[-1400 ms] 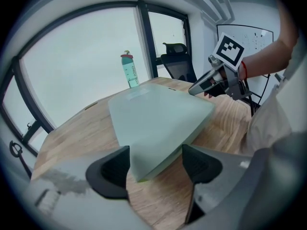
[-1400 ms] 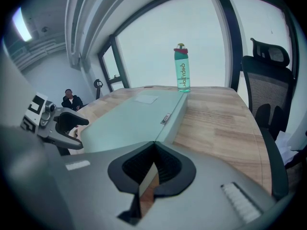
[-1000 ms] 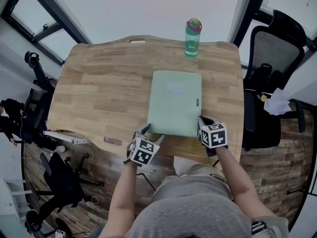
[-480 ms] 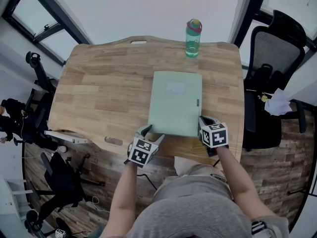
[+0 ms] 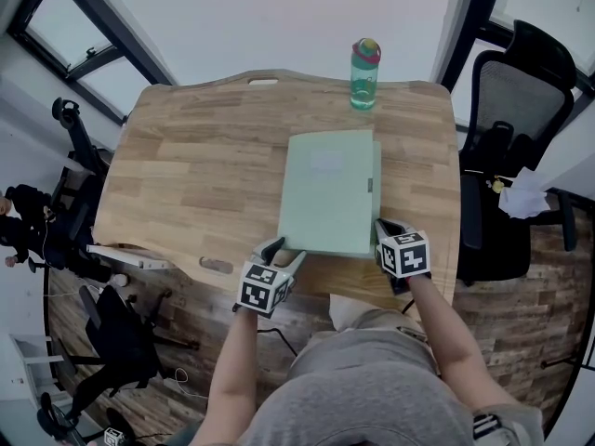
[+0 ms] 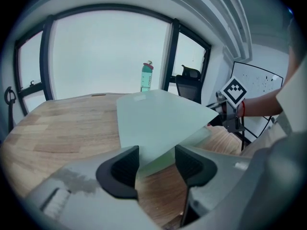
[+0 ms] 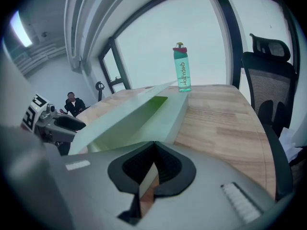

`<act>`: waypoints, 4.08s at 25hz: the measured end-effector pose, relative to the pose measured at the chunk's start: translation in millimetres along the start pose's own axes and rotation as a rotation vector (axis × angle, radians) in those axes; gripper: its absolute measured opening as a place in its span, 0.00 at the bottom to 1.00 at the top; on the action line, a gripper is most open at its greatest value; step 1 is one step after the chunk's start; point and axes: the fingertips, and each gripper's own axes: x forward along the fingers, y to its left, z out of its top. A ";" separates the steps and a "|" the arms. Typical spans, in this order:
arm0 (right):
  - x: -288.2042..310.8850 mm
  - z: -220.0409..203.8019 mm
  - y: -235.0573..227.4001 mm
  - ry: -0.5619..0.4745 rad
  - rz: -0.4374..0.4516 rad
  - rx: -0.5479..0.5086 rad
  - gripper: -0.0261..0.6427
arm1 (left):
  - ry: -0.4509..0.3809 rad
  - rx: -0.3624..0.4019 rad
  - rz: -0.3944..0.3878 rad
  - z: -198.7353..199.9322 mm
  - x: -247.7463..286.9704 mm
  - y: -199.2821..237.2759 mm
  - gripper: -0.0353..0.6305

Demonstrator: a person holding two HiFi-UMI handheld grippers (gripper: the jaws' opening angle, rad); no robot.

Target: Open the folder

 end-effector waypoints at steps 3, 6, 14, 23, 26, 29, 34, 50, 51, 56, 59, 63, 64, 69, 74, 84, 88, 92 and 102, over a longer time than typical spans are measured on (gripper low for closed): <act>0.2 -0.2 -0.1 0.000 0.000 -0.004 0.04 | -0.025 -0.007 0.032 -1.1 -4.8 1.7 0.40; 1.0 0.0 0.4 0.001 0.003 -0.007 0.04 | -0.061 -0.017 0.075 0.2 -9.2 4.8 0.36; 3.7 1.8 8.3 0.006 -0.005 -0.069 0.04 | -0.159 -0.016 0.197 11.8 -26.8 22.0 0.21; 4.8 1.9 9.0 0.014 -0.002 -0.068 0.04 | -0.212 -0.018 0.269 14.8 -40.1 38.1 0.14; 5.3 1.8 8.7 0.018 -0.005 -0.074 0.04 | -0.230 -0.043 0.299 14.5 -43.6 46.8 0.13; 5.1 1.0 9.7 0.018 -0.013 -0.078 0.04 | -0.238 -0.090 0.337 9.2 -49.0 58.9 0.13; 4.2 -0.7 10.2 0.036 -0.024 -0.103 0.04 | -0.241 -0.179 0.404 0.3 -56.3 81.1 0.13; 5.1 0.7 11.9 0.096 -0.020 -0.165 0.04 | -0.177 -0.450 0.632 -42.6 -52.5 146.0 0.13; 5.0 0.8 12.0 0.096 -0.020 -0.166 0.04 | -0.171 -0.460 0.642 -45.2 -51.8 149.0 0.14; 6.0 2.1 12.0 0.096 -0.022 -0.165 0.04 | -0.128 -0.499 0.681 -57.0 -45.4 162.5 0.16; 6.2 1.6 12.7 0.097 -0.018 -0.158 0.04 | -0.098 -0.512 0.684 -64.4 -41.3 168.1 0.20; 5.2 2.3 11.1 0.096 -0.026 -0.159 0.04 | -0.069 -0.517 0.695 -72.1 -35.7 173.6 0.23; 5.0 1.8 10.9 0.096 -0.028 -0.159 0.04 | -0.063 -0.518 0.698 -74.5 -34.6 174.7 0.24; 4.3 0.7 12.7 0.097 -0.029 -0.154 0.04 | -0.011 -0.518 0.697 -87.0 -28.1 177.7 0.26; 4.1 1.7 12.0 0.100 -0.034 -0.150 0.04 | 0.019 -0.525 0.700 -93.3 -20.9 180.4 0.26; 4.8 1.2 12.0 0.102 -0.039 -0.147 0.04 | 0.051 -0.549 0.659 -96.5 -17.1 181.5 0.26; 4.6 0.7 12.8 0.102 -0.042 -0.146 0.04 | 0.056 -0.523 0.665 -93.8 -20.6 180.8 0.26; 5.3 0.9 12.3 0.099 -0.055 -0.164 0.04 | 0.033 -0.513 0.677 -88.9 -23.7 179.8 0.26; 2.8 1.6 17.4 0.083 -0.064 -0.207 0.04 | -0.050 -0.487 0.656 -67.2 -37.8 160.3 0.26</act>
